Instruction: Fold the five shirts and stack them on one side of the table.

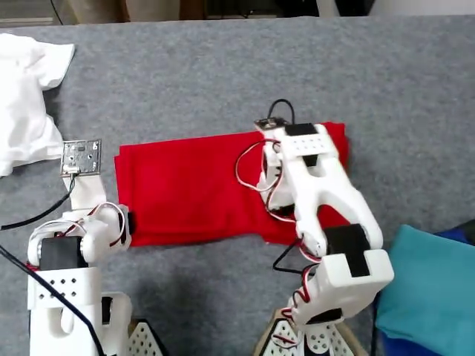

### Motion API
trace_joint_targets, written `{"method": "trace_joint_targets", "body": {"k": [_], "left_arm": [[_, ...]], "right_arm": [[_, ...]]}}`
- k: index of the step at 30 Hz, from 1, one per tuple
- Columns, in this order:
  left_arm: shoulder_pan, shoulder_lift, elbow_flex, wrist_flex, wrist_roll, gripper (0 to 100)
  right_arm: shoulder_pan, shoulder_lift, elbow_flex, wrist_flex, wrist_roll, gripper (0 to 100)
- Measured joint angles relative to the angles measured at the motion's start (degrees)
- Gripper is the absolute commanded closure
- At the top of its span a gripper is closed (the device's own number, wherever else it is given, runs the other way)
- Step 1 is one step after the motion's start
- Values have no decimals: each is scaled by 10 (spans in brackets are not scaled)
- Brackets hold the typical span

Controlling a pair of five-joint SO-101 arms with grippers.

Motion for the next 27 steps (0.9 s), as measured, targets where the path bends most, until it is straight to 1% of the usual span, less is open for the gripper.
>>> {"method": "trace_joint_targets", "body": {"k": [3,9,16,18,21,24,27], "left_arm": [[0,0,0,0,0,821],[0,0,0,0,0,821],[0,0,0,0,0,821],[0,0,0,0,0,821],[0,0,0,0,0,821],[0,0,0,0,0,821],[0,0,0,0,0,821]], "right_arm": [[20,0,0,0,-2,987],[26,0,-5,34,-12,910],[-18,0,-105,134,-138,923],[-33,3,-136,147,-174,923],[-51,4,-144,146,-222,923],[-67,4,-141,124,-263,923],[-74,4,-120,103,-292,922]]}}
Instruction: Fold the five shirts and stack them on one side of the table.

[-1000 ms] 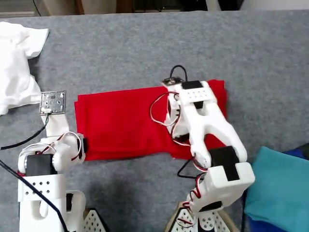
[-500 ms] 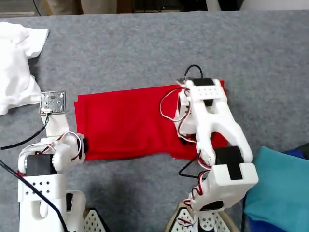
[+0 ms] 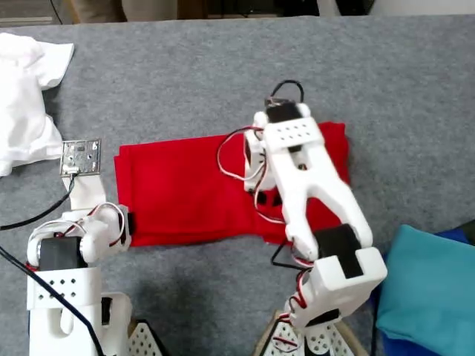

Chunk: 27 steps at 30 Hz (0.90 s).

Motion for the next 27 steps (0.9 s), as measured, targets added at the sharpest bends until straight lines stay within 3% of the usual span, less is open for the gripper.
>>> {"method": "trace_joint_targets", "body": {"k": [27], "left_arm": [[0,0,0,0,0,821]], "right_arm": [[30,53,60,-60,-21,922]]}}
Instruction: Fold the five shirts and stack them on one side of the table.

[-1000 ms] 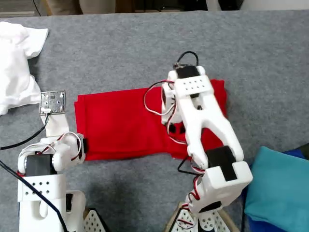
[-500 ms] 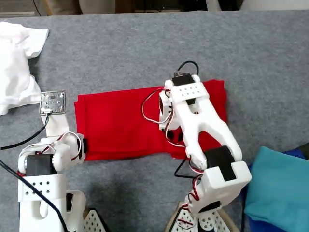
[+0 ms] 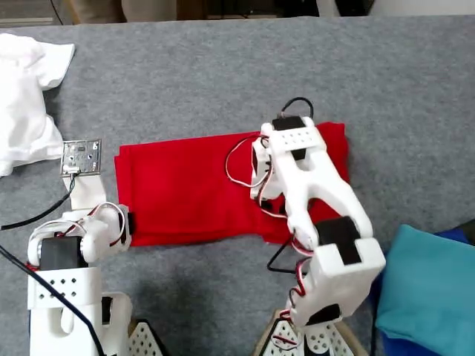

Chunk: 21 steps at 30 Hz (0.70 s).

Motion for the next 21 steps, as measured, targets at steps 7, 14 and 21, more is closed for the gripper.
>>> {"method": "trace_joint_targets", "body": {"k": [7,14,21], "left_arm": [[0,0,0,0,0,821],[0,0,0,0,0,821],[0,0,0,0,-18,821]], "right_arm": [[0,48,-2,-4,0,924],[1,60,-8,-3,0,993],[4,64,-8,25,0,994]]}}
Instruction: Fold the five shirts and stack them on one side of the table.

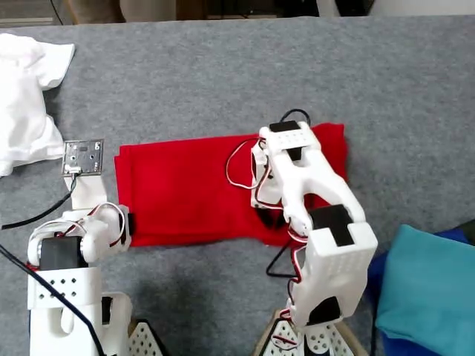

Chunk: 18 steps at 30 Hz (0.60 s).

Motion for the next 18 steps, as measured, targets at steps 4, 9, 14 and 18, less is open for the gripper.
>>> {"method": "trace_joint_targets", "body": {"k": [4,9,14,18], "left_arm": [[0,0,0,0,0,821],[0,0,0,0,0,821],[-13,0,0,0,0,821],[-39,0,0,0,-12,821]], "right_arm": [[-1,3,-3,26,0,994],[-1,4,-42,69,0,994],[-1,-24,-72,89,0,994],[-1,-91,-72,91,0,994]]}}
